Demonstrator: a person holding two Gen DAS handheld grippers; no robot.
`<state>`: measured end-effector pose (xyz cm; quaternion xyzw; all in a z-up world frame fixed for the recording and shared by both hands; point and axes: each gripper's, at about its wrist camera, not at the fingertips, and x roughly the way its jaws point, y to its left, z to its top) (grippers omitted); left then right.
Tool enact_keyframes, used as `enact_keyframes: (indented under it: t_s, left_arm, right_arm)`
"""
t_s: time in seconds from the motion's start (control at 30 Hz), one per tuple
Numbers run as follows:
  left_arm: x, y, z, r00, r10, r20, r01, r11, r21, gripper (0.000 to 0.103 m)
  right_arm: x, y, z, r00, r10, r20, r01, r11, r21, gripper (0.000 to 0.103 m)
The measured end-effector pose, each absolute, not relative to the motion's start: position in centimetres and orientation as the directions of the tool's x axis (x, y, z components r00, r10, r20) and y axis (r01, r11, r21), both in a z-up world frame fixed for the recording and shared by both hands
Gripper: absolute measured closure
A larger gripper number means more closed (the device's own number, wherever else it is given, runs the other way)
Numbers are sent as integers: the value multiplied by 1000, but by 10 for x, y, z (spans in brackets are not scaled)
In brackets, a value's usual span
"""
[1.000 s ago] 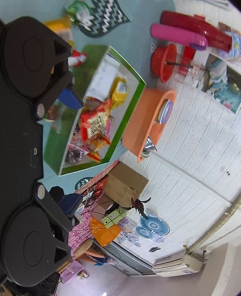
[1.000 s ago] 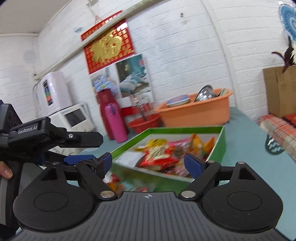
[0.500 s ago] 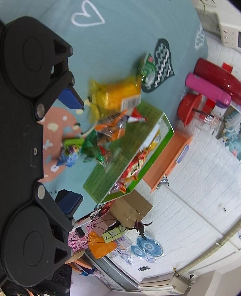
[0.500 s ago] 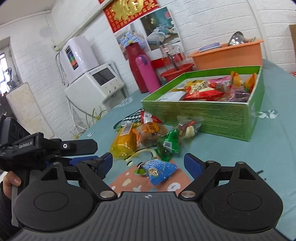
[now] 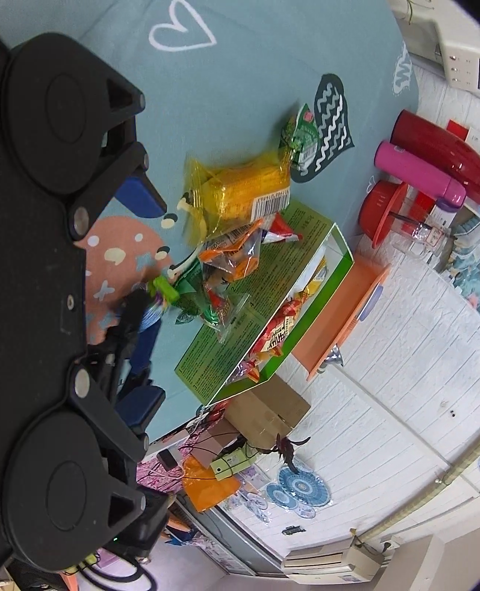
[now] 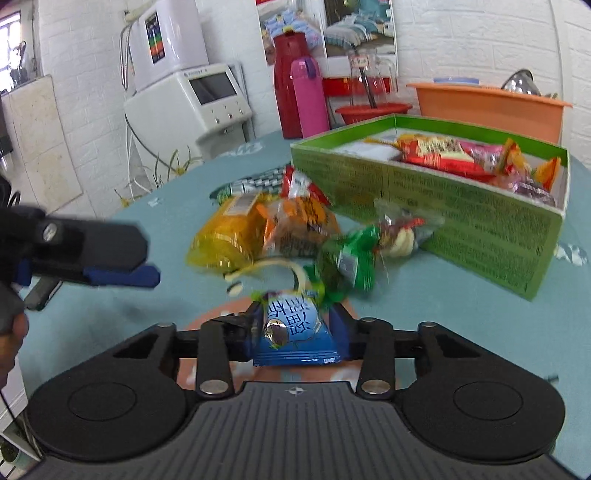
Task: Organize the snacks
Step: 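Grasp the blue candy pack with the right gripper while the left gripper grasps a green candy pack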
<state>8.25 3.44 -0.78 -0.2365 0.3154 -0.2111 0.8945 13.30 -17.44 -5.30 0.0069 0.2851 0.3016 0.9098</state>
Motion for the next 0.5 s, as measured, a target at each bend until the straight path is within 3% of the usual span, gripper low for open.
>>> enact_keyframes:
  t_s: [0.23,0.4,0.5]
  left_arm:
    - [118,1,-7,694,-544,-471,309,816,-488,0]
    - [146,-34,-11,711,-485,-509,346,872,-347,0]
    - [160,-47,-18,702,-465,-539,358,885,-298,14]
  right_arm:
    - [98,-196,-53,683,538,-495,-482,840,248,43]
    - [87,-210,-53,725,494,-481,-424,869,254,42]
    - [87,-215,-53,729,495,-472,-413,869,272,42]
